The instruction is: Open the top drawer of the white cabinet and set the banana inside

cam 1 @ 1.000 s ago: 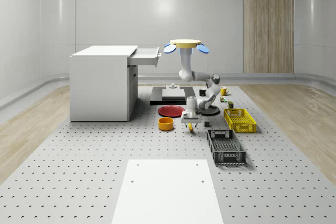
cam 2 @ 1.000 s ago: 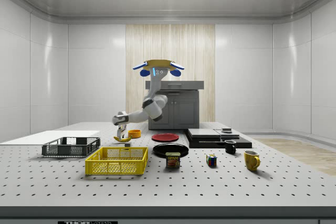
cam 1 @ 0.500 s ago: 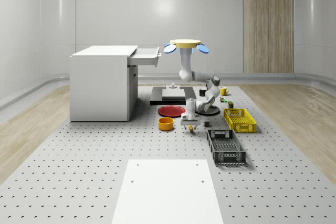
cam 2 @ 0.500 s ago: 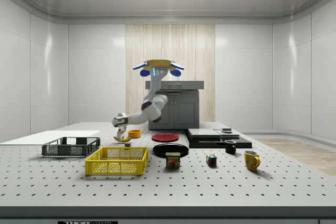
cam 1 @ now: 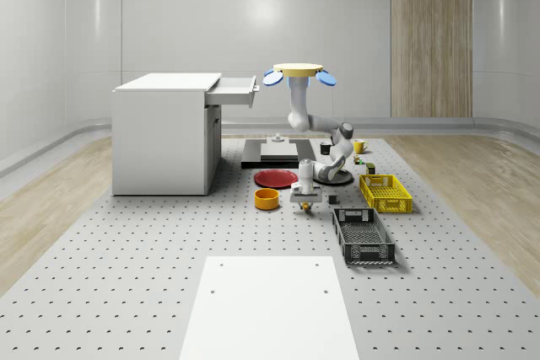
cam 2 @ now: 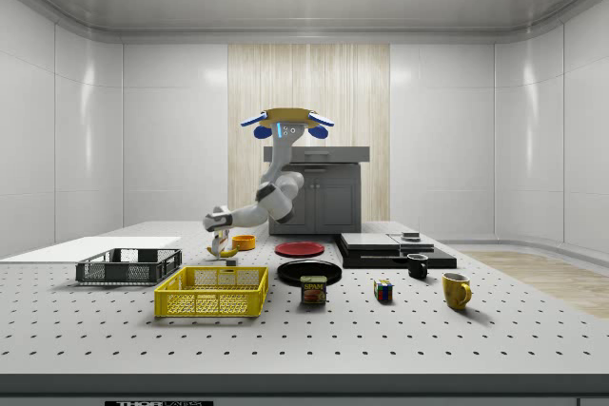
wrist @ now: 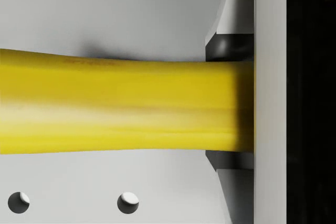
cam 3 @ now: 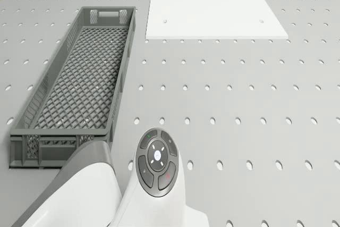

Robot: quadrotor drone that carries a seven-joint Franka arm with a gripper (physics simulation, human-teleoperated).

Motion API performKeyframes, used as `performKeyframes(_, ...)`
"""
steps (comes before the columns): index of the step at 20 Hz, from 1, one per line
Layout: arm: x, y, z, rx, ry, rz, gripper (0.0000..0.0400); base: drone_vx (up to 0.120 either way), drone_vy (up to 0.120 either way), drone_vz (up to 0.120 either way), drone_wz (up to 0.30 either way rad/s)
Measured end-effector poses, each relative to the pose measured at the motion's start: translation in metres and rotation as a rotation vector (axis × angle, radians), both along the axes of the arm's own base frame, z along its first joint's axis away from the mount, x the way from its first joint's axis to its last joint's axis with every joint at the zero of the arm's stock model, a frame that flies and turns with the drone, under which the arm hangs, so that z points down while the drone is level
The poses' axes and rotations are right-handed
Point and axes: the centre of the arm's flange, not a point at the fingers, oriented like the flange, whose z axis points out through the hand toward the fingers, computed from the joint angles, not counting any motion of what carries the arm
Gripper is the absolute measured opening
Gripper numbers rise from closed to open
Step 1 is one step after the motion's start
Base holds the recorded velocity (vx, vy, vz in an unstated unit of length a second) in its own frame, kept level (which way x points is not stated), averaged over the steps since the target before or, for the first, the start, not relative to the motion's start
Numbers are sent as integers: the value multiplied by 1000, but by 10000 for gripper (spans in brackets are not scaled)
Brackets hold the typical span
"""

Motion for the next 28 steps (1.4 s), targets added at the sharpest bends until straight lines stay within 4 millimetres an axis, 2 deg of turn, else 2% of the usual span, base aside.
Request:
performKeyframes(6,0,0,-17,-4,-2,-20,190,0,0,0,0)
performKeyframes(16,0,0,-66,-5,-2,-11,190,0,0,0,0)
performKeyframes(20,0,0,-86,-6,-2,-9,190,0,0,110,0)
performKeyframes(28,0,0,-103,-6,-1,-5,190,-115,0,120,0)
